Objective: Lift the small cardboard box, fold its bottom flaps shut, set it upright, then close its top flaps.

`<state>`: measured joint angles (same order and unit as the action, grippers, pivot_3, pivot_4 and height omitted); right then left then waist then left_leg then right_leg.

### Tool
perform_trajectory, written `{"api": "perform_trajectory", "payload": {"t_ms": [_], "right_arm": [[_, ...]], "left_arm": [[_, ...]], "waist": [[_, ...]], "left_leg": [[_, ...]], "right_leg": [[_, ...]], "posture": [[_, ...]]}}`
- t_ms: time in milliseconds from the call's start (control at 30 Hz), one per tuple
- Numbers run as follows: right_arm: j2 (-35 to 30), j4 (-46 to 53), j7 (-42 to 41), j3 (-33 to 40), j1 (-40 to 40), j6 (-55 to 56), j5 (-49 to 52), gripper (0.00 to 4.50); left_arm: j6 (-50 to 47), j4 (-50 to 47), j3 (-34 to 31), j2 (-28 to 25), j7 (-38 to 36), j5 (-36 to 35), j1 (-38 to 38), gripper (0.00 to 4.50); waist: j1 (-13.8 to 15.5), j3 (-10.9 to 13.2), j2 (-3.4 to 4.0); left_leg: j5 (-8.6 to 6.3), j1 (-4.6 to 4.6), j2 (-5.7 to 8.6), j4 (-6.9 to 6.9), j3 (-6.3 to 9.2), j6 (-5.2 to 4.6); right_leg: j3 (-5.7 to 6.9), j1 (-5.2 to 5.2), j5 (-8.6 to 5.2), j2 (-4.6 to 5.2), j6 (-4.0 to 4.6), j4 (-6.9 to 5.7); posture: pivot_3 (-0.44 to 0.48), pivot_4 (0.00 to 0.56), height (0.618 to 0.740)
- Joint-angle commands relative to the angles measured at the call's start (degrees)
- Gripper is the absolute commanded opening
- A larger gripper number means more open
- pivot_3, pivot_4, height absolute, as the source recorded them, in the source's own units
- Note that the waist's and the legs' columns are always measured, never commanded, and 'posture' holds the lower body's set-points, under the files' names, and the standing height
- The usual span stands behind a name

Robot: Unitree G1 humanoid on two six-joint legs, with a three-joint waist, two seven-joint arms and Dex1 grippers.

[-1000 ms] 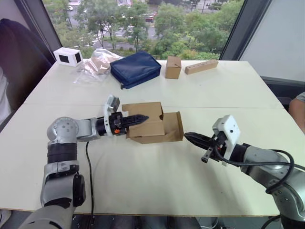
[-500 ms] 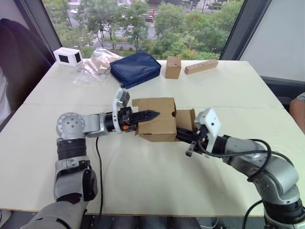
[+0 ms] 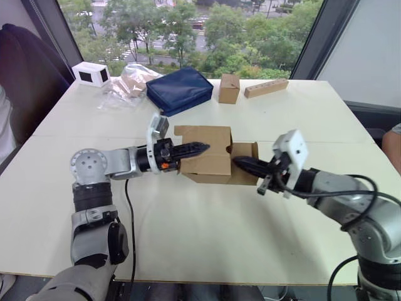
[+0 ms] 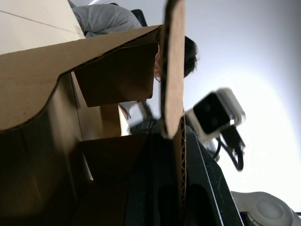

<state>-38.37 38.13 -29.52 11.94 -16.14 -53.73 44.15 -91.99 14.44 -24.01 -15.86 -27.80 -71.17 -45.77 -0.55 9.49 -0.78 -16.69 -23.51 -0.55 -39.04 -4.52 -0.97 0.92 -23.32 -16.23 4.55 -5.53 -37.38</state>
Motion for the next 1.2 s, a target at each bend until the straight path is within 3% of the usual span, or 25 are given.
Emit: {"api": "perform_trajectory", "payload": {"t_ms": [33,100,233,400,433,600,733,1000,1200], "right_arm": [[-0.8,0.1,0.6,7.9,2.2,-1.5,5.4,0.25],[-0.5,-1.0,1.2,10.6,3.3,-2.7,8.6,0.68],[1.0,-4.4,2.6,14.0,5.4,-4.3,14.7,2.40],[2.3,-10.6,3.6,11.5,7.6,-1.4,10.5,4.32],[3.3,-12.3,4.2,11.2,7.5,-1.1,10.4,4.47],[9.3,-20.0,6.8,13.9,5.7,-3.0,17.6,4.47],[13.7,-23.6,9.9,16.1,5.4,-6.1,30.3,4.47],[20.7,-19.6,21.4,12.3,7.5,-3.7,49.8,4.47],[21.0,-15.3,27.3,8.7,7.8,1.5,58.6,4.47]], "left_arm": [[-0.5,-2.2,-0.7,-1.3,1.1,-3.9,0.5,0.01],[-0.5,-2.3,-0.7,-1.5,1.8,-5.0,0.6,0.00],[-0.5,-2.4,-1.1,-1.9,3.5,-7.2,0.8,0.00],[0.1,-3.2,-1.4,-2.2,5.8,-10.7,1.1,0.00],[0.3,-3.3,-1.3,-2.3,6.2,-11.4,1.3,0.00],[1.4,-3.9,-0.5,-2.9,8.2,-14.3,2.4,0.00],[2.9,-4.0,0.2,-3.0,9.7,-16.2,2.9,0.00],[5.6,-4.6,1.8,-3.5,11.6,-19.1,3.9,0.00],[7.3,-4.9,3.6,-4.6,11.7,-20.3,4.8,0.00]], "waist": [[0.0,0.0,0.00],[0.0,0.0,0.00],[0.0,0.0,0.00],[0.0,0.0,0.00],[0.0,0.0,0.00],[-0.1,0.0,0.01],[0.0,0.0,0.01],[-0.2,0.0,0.01],[-0.2,0.0,0.02]], "left_leg": [[0.00,0.00,0.00,0.00,0.00,0.00],[0.00,0.00,-0.01,0.00,0.00,0.00],[0.00,0.01,-0.01,0.00,0.00,0.00],[0.00,0.00,0.00,0.00,-0.01,0.00],[0.00,0.00,0.00,0.00,-0.01,0.00],[0.00,0.01,-0.01,0.00,-0.01,0.00],[0.00,0.01,-0.02,0.00,-0.01,0.00],[0.00,0.01,-0.03,0.01,0.00,0.00],[0.00,0.01,-0.03,0.02,0.00,0.00]], "right_leg": [[0.00,0.00,0.00,0.00,0.00,0.00],[0.00,0.00,0.00,0.00,0.00,0.00],[-0.01,0.02,0.00,0.01,0.00,0.00],[-0.01,0.02,0.00,0.01,0.00,0.01],[-0.01,0.02,0.00,0.01,0.00,0.01],[-0.01,0.01,0.00,-0.01,0.00,-0.01],[-0.01,0.01,0.00,-0.01,0.00,-0.01],[-0.01,0.01,0.00,0.01,0.00,-0.01],[-0.01,0.00,0.00,0.01,0.01,0.00]], "posture": [[0.000,0.150,0.740],[0.000,0.150,0.740],[0.000,0.150,0.740],[0.000,0.150,0.740],[0.000,0.150,0.740],[0.000,0.150,0.740],[0.000,0.150,0.740],[0.000,0.150,0.740],[0.000,0.150,0.740]]}}
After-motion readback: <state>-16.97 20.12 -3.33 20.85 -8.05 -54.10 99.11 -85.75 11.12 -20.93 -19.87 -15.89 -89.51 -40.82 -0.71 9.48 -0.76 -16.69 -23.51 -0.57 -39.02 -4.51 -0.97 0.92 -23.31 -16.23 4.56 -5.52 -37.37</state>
